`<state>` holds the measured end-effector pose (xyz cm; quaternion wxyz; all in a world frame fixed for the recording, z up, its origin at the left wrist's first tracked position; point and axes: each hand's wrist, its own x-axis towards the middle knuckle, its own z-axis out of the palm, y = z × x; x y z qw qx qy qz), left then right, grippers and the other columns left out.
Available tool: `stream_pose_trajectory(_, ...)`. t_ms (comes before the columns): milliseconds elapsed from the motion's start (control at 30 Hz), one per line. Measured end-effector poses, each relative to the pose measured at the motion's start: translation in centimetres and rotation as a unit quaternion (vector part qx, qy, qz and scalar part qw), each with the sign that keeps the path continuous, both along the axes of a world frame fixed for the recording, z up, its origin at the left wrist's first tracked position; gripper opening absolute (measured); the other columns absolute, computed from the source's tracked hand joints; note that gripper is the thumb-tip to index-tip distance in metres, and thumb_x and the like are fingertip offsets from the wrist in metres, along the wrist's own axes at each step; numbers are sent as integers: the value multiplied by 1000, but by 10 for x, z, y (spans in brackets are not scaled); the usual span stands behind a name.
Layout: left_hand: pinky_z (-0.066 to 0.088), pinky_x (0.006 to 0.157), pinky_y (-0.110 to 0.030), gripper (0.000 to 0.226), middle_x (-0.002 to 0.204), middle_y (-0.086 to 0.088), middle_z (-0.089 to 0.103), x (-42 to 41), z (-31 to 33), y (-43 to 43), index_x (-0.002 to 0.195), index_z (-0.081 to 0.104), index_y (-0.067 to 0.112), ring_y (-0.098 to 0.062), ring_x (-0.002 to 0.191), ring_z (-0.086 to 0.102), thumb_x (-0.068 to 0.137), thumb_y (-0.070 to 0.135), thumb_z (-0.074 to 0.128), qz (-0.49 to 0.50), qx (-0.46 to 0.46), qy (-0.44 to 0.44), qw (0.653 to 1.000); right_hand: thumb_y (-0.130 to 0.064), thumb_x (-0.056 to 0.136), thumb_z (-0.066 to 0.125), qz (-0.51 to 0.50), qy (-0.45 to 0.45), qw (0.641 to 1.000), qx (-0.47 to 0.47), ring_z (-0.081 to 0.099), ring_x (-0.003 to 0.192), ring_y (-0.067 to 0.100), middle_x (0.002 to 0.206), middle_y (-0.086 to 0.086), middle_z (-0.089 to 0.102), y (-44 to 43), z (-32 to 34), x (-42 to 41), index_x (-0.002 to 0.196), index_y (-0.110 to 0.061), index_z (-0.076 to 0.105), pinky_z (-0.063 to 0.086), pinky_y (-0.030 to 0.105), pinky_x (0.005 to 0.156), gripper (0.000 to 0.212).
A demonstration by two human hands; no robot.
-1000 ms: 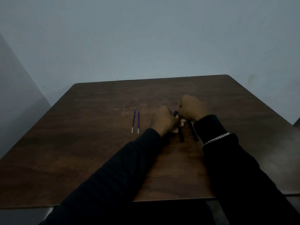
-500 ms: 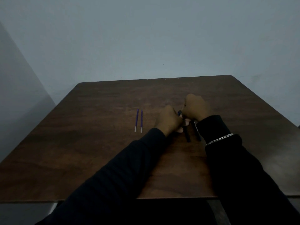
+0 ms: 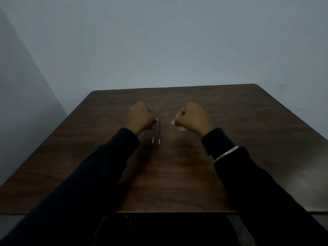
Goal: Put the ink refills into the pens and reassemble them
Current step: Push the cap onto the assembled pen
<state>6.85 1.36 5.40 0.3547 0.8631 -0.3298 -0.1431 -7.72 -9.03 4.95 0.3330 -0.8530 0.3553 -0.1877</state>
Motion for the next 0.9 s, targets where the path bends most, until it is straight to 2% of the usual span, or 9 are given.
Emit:
stream_pose_trajectory(133,53,59,-25,18,84,-10,70,14,-6,4,86,70,4,-16,71,67,96,17,77,3,80,-26,996,-12,88,76,24,49,998,29,77,78,32,88,21,76,23,-7,39,83,2,67,65,48,74,17)
stream_pose_trajectory(233,57,62,-30,21,86,-12,72,16,-11,0,81,69,5,-21,79,70,98,16,75,-7,102,-48,994,-16,94,66,17,75,997,-7,74,90,37,92,21,71,32,-15,55,70,-9,54,63,44,76,28)
stream_pose_trajectory(300,60,69,-34,23,88,-14,73,16,-12,-3,78,66,6,-22,81,71,97,16,74,-15,119,-57,991,-18,95,64,9,72,997,-9,72,93,37,98,19,68,35,-19,60,76,-9,51,61,41,74,25)
stream_pose_trajectory(400,52,53,-28,32,71,-9,65,12,-10,-8,69,60,5,-17,62,62,98,14,72,-20,131,-80,988,-17,95,64,-1,61,998,-8,72,96,39,109,24,69,36,-21,62,97,-5,59,62,45,79,13)
stream_pose_trajectory(500,40,46,-25,41,63,-5,54,7,-11,-12,62,52,9,-14,54,51,98,13,70,-15,135,-100,986,-16,97,62,-3,64,998,-16,69,100,39,114,24,67,34,-22,58,105,-1,60,54,37,71,17)
stream_pose_trajectory(600,49,50,-26,33,78,-9,69,-2,-12,-15,70,59,8,-18,66,65,98,17,74,-25,130,-67,989,-18,100,59,-15,65,997,-30,68,101,39,112,24,68,33,-22,45,100,-2,61,45,32,66,16)
stream_pose_trajectory(700,63,73,-29,19,95,-12,78,-15,-12,-16,83,69,7,-22,90,79,95,17,79,-33,114,-11,993,-22,101,57,-38,80,995,-51,67,104,41,109,26,69,32,-23,25,95,0,64,42,32,66,23)
stream_pose_trajectory(800,64,63,-27,22,81,-10,77,-31,-16,-19,75,70,7,-19,75,78,91,13,83,-37,85,26,995,-27,99,59,-66,90,991,-73,69,100,39,90,19,68,27,-25,1,82,-4,62,39,29,59,29)
stream_pose_trajectory(900,61,50,-27,19,66,-9,72,-48,-24,-23,75,70,5,-17,56,73,92,8,80,-43,54,67,995,-32,99,58,-91,87,988,-92,70,93,39,76,13,65,26,-28,-17,60,-19,41,40,29,63,44)
